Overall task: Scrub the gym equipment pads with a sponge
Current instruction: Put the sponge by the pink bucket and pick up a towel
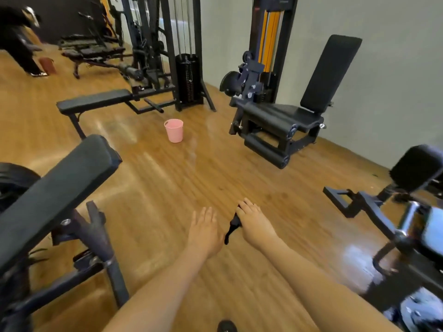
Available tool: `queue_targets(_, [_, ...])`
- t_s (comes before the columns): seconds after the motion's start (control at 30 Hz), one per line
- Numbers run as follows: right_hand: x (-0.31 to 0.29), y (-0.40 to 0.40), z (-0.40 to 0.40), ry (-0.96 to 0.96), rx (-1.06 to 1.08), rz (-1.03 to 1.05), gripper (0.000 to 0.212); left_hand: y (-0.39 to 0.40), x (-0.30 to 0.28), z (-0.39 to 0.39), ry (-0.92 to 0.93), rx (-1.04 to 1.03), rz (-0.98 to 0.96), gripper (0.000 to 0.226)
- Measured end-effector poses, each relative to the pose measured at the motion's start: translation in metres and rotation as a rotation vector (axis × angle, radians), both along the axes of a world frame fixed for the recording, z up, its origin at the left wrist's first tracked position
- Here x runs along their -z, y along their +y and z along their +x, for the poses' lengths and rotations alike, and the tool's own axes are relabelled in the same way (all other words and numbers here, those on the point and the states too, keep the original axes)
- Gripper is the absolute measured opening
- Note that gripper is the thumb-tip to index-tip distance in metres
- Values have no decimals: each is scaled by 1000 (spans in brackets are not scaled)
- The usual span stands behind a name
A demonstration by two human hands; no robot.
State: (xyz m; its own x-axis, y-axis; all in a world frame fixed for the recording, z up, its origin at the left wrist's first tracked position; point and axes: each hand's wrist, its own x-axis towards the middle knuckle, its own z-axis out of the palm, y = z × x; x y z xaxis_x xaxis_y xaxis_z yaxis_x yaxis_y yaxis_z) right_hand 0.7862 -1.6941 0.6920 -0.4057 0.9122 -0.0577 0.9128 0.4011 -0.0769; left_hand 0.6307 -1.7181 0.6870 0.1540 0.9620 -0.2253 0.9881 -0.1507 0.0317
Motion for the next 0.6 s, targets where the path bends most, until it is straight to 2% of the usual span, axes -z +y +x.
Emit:
queue_targets(0.13, [-10, 142, -44, -20, -83, 1, 54, 122, -9, -43, -47, -88, 11, 67])
queue_targets(0.33, [-12, 349, -126, -56, -238, 34, 54, 308, 1, -119, 1, -225, 14, 65])
queue_targets(0.5, [5, 536, -185, -75, -259, 38, 58, 493, 14, -180, -16, -250, 18, 65])
queue_targets(0.6, [4, 611, -206, -96, -277, 19, 58, 574, 3, -203, 3, -230, 7, 65])
